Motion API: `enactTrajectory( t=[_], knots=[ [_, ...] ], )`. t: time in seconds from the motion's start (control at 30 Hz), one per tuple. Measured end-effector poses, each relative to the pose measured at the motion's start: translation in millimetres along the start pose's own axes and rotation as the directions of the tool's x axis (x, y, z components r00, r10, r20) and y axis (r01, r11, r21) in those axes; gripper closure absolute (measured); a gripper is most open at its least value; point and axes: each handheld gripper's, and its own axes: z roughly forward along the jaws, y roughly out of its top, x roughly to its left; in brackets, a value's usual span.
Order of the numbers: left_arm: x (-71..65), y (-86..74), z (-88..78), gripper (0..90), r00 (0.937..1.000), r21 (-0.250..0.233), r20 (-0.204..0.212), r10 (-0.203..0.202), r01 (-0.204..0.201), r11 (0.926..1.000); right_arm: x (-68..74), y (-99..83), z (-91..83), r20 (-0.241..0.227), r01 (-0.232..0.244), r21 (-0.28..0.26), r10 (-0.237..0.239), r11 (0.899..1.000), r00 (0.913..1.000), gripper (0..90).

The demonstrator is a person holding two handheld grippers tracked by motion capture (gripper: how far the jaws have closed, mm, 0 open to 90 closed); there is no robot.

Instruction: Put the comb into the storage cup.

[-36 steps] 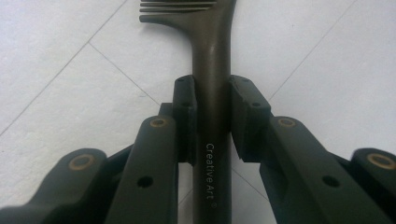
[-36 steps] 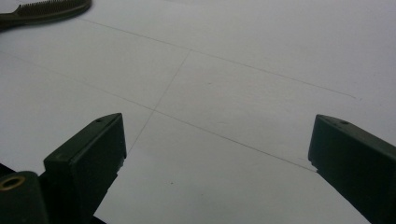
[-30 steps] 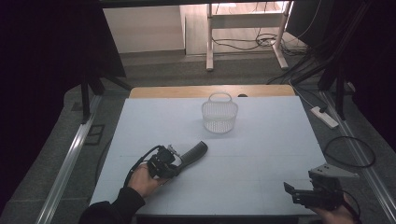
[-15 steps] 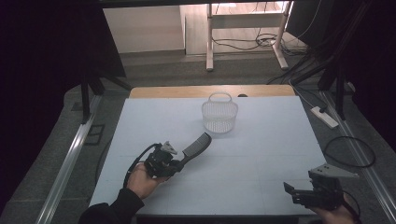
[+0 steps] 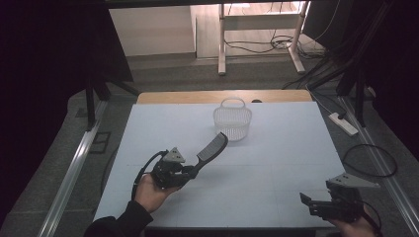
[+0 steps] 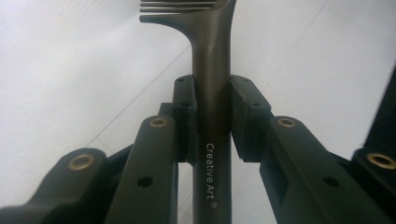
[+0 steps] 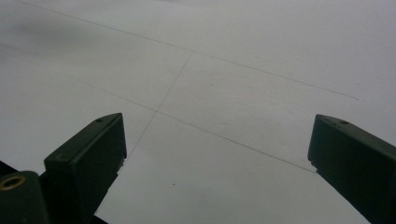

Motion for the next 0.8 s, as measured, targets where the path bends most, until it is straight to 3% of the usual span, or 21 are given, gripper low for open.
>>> enactTrajectory(
  t=[0.27, 0.7, 0.8],
  knots=[
    [-7.0, 3.5, -6.5, 73.0, 0.9996, -0.1, 0.027, 0.01, -0.007, 0.995, -0.8, -0.1, -0.8, -0.005, -0.009, -0.008, 0.009, 1.0, 0.9999, 4.6],
    [-12.3, 5.8, -5.9, 73.1, 0.9985, -0.126, 0.051, 0.017, -0.011, 0.992, -2.0, 1.2, -3.9, -0.05, -0.002, -0.033, 0.001, 0.999, 0.9987, 0.0],
    [-14.0, 6.5, -5.0, 73.0, 0.9982, -0.128, 0.056, 0.021, -0.013, 0.9917, 1.3, 9.2, -4.7, -0.096, 0.02, -0.048, -0.025, 0.999, 0.9951, 0.0]
  ],
)
